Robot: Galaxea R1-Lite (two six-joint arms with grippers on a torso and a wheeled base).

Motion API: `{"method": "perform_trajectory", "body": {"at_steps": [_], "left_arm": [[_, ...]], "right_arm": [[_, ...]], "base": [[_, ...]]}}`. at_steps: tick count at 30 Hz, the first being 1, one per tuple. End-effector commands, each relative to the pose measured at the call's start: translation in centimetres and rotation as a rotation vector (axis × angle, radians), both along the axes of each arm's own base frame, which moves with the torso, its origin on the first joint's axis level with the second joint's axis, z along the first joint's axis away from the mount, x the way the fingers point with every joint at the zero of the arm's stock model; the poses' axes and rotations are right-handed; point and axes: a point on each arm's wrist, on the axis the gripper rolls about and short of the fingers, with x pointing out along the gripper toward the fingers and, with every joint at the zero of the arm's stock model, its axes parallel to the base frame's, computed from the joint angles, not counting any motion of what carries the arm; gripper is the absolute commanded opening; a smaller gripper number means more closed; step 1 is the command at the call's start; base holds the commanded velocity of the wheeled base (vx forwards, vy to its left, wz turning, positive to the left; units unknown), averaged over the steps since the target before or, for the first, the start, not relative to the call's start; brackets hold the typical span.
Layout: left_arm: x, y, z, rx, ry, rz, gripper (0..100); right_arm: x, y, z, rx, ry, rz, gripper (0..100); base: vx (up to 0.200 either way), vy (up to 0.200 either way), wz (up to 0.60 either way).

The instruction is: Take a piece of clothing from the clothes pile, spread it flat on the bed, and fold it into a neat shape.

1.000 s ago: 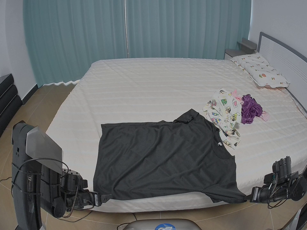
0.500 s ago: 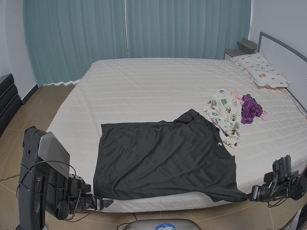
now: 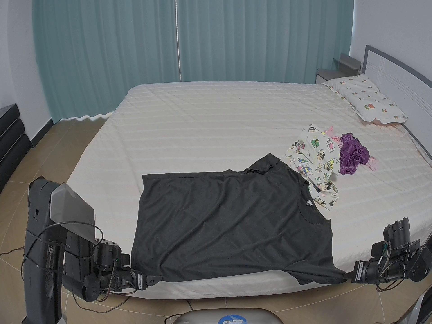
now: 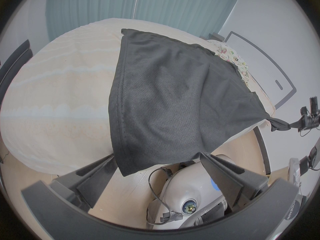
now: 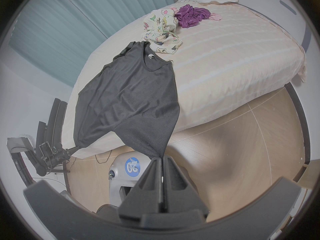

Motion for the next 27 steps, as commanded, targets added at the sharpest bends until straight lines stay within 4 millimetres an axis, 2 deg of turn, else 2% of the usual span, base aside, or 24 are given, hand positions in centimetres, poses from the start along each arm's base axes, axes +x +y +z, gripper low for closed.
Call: {"method": "perform_trajectory", "body": {"at_steps": [1, 2, 11, 16, 27], "left_arm": [[0.4, 0.0, 0.4, -0.004, -0.023, 0.004, 100], [0.4, 0.0, 0.4, -0.003, -0.022, 0.005, 0], [-0.3, 0.5, 0.6, 0.003, -0.004, 0.017, 0], [-0.8, 1.5, 1.0, 0.007, 0.006, 0.050, 0], [-2.5, 2.1, 3.4, -0.027, 0.009, 0.055, 0]], "right_arm": [[0.0, 0.0, 0.0, 0.002, 0.002, 0.000, 0], [0.0, 0.0, -0.1, 0.001, 0.003, 0.001, 0], [-0.1, 0.0, 0.0, 0.000, 0.005, -0.003, 0], [-0.3, 0.0, -0.2, -0.002, 0.013, 0.001, 0], [-1.3, -0.1, -0.5, -0.033, 0.046, 0.048, 0]], "base": [[0.000, 0.000, 0.00], [0.000, 0.000, 0.00], [0.000, 0.000, 0.00], [0.000, 0.000, 0.00], [0.000, 0.000, 0.00]]}}
